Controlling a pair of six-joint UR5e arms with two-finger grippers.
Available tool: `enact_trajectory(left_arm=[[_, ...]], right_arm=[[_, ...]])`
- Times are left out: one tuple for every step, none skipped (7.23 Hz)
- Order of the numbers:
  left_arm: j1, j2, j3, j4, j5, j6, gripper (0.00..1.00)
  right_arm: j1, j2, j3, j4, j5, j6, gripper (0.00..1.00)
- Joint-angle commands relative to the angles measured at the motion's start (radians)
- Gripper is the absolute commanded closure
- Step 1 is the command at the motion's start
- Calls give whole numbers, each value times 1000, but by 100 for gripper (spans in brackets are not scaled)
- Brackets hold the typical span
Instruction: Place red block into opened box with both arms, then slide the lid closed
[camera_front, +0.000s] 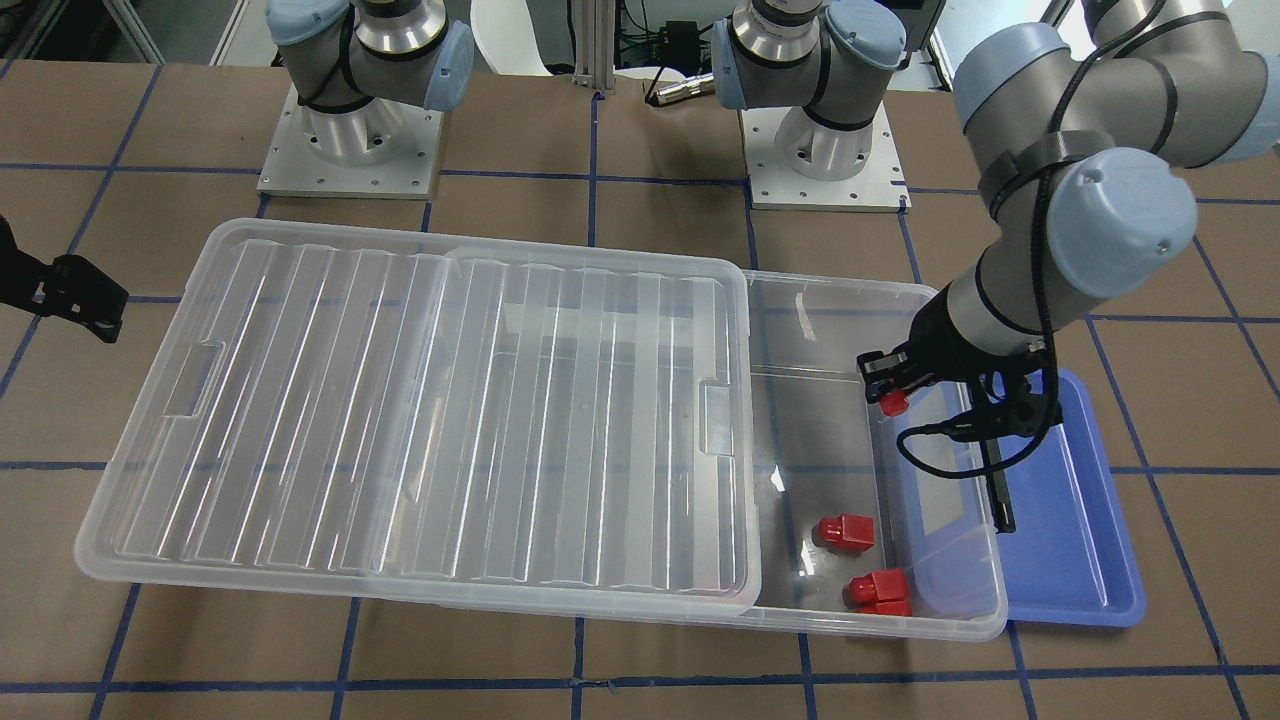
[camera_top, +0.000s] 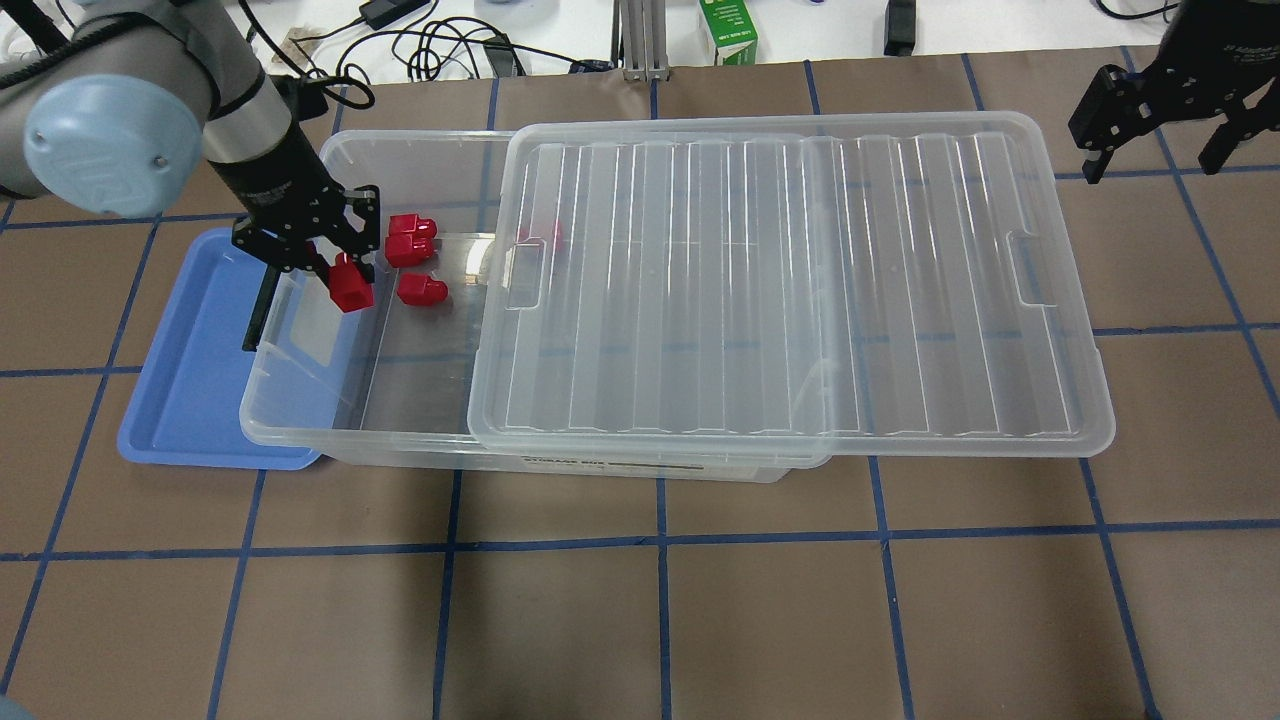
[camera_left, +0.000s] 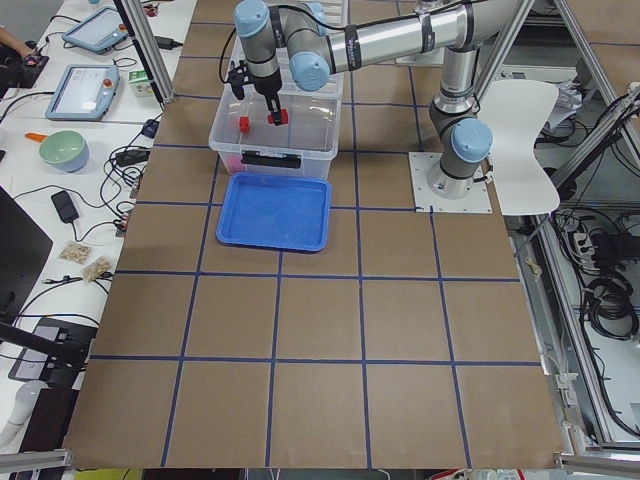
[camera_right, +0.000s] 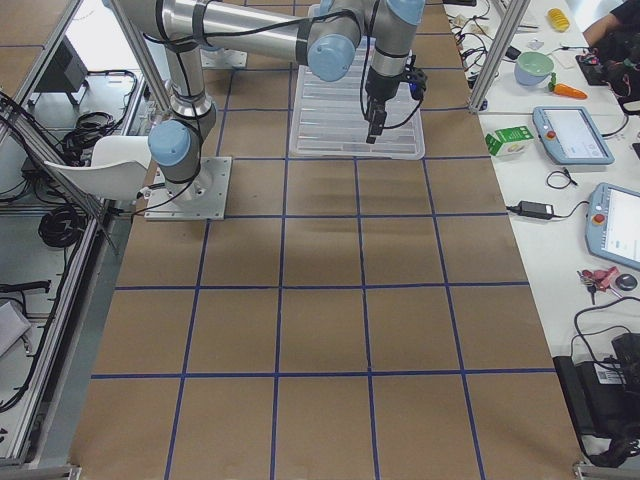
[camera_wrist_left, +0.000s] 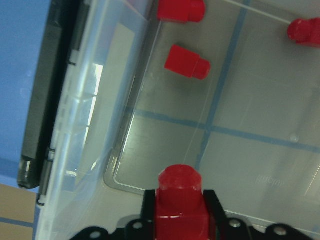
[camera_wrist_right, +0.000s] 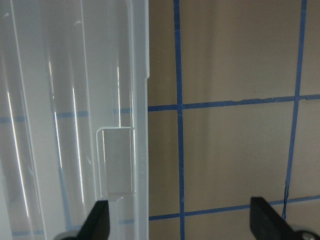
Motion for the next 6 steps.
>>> enact_trajectory(left_arm=[[-28, -8, -103, 66, 2, 62, 100], [-37, -30, -138, 153, 2, 87, 100], [-33, -47, -169, 242, 2, 130, 100], [-22, -60, -192, 284, 2, 203, 100], [-19, -73, -216, 323, 2, 210, 100], [-8, -93, -248, 391, 2, 211, 100]], right_arm=[[-2, 2, 2, 0, -3, -2, 0], [-2, 2, 3, 2, -1, 0, 0], [-2, 4, 5, 2, -3, -2, 0], [-5, 17, 15, -1, -13, 0, 0], [-5, 16, 20, 0, -18, -2, 0], [-5, 11, 19, 0, -18, -2, 0]])
